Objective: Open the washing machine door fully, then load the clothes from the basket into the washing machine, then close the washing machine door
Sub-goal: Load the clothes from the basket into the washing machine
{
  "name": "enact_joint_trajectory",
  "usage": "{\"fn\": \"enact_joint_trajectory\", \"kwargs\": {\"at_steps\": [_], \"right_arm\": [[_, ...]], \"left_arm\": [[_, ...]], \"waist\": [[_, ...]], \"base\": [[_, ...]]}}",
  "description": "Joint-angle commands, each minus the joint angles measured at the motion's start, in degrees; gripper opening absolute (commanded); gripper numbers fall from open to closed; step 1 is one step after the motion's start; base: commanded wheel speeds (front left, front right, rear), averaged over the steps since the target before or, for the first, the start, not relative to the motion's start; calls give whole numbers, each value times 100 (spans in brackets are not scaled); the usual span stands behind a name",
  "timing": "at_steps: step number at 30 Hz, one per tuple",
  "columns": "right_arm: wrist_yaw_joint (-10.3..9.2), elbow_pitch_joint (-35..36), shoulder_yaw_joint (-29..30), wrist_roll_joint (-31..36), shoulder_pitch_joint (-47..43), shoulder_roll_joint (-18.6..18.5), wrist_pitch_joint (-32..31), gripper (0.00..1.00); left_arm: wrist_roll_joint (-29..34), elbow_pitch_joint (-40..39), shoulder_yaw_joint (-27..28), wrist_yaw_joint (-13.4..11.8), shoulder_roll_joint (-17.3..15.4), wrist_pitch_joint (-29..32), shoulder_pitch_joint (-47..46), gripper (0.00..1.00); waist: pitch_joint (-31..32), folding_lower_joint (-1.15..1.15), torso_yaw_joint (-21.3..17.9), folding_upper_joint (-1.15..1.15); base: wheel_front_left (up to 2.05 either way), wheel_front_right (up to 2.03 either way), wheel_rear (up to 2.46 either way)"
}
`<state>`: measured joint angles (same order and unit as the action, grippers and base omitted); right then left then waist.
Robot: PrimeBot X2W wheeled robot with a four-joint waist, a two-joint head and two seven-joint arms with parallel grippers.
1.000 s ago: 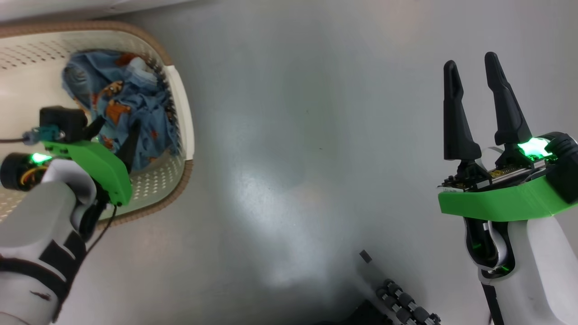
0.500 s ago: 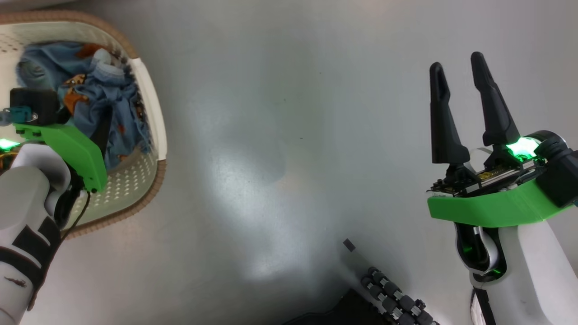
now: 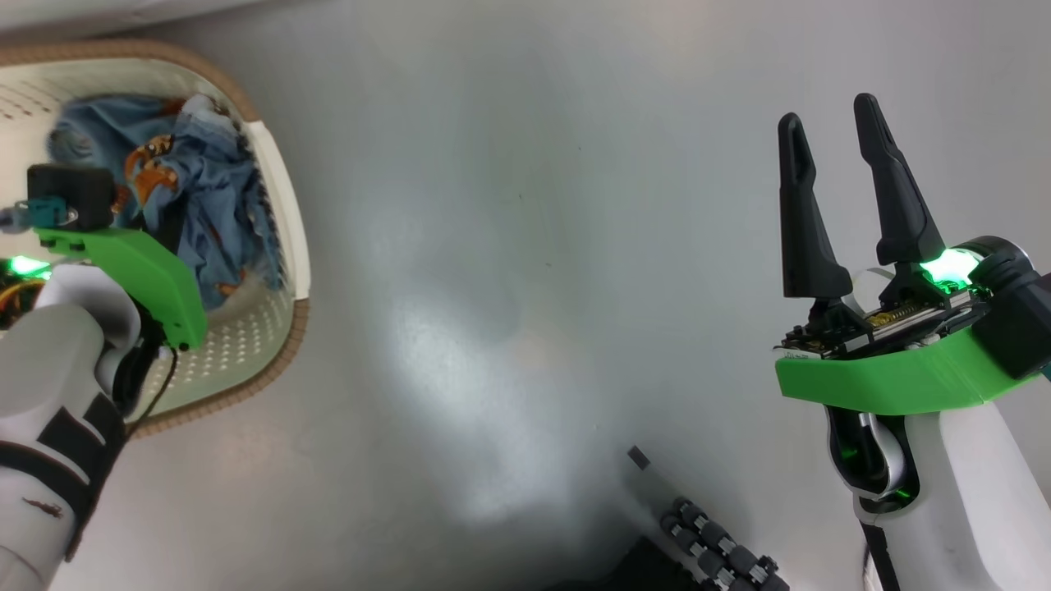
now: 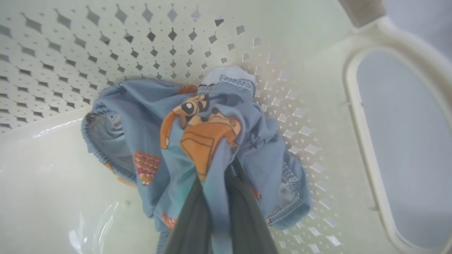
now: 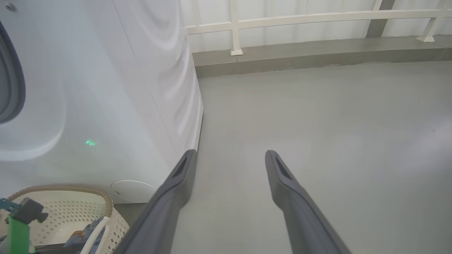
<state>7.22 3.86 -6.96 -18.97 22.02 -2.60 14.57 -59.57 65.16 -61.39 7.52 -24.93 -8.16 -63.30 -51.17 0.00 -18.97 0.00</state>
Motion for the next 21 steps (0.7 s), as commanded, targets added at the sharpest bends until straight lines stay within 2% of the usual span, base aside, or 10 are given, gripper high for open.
{"fn": "enact_joint_trajectory", "kwargs": {"at_steps": [1, 12, 17, 21], "right_arm": [[26, 127, -52, 71, -150, -30, 43, 100], [26, -95, -39, 63, -259, -315, 43, 100], [26, -187, -38, 39, -331, -436, 43, 100], [26, -280, -26, 18, -458, -546, 43, 100]], "left_arm": [[-116, 11, 72, -3, -101, -111, 130, 0], [-701, -120, 191, -3, 65, -636, 721, 0], [-704, -289, 288, -3, 70, -678, 902, 0], [-465, -532, 713, -3, 26, -682, 1106, 0]], "waist": [[161, 0, 94, 0], [1290, 0, 495, 0], [1685, 0, 657, 0], [2066, 0, 818, 0]], "base": [[0, 0, 0], [0, 0, 0], [0, 0, 0], [0, 0, 0]]}}
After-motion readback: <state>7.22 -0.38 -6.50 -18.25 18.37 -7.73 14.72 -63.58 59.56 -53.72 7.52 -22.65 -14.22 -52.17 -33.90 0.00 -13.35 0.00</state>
